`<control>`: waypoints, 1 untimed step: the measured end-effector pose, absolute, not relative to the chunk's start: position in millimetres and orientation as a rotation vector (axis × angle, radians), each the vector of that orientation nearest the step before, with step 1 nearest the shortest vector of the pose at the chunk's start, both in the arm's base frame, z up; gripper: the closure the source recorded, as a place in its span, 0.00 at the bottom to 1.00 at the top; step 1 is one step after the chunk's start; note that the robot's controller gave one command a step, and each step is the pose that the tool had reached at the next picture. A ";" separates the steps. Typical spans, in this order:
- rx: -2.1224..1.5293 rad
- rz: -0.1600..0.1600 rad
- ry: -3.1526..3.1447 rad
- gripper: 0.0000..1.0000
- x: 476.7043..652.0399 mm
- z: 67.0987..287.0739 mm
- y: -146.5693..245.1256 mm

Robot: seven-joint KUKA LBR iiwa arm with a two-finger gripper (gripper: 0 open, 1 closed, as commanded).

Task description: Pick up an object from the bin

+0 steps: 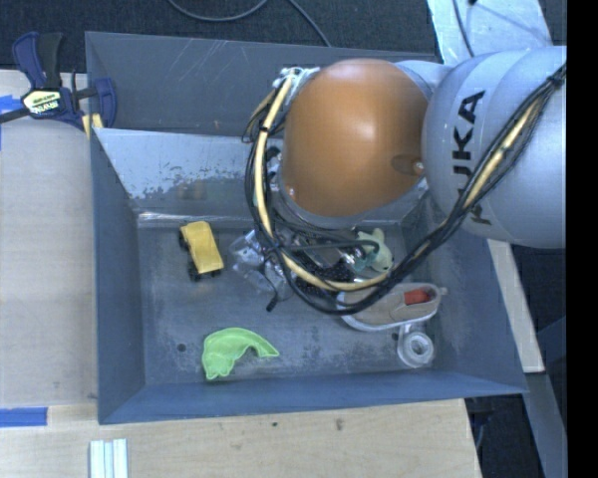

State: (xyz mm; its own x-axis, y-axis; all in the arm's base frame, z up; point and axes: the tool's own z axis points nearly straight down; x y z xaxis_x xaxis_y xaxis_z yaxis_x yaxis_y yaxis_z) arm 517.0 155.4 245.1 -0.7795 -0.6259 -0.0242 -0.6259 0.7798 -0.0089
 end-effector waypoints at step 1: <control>-1.035 0.001 2.949 0.00 515.4 240.6 154.7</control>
Offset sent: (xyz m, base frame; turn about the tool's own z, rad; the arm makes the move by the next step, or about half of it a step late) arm 0.0000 0.0000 0.0000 0.0000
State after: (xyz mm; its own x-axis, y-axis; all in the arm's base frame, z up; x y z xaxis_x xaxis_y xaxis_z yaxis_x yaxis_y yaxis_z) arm 515.4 154.7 240.6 -0.7806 -0.6248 -0.0158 -0.6248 0.7807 -0.0050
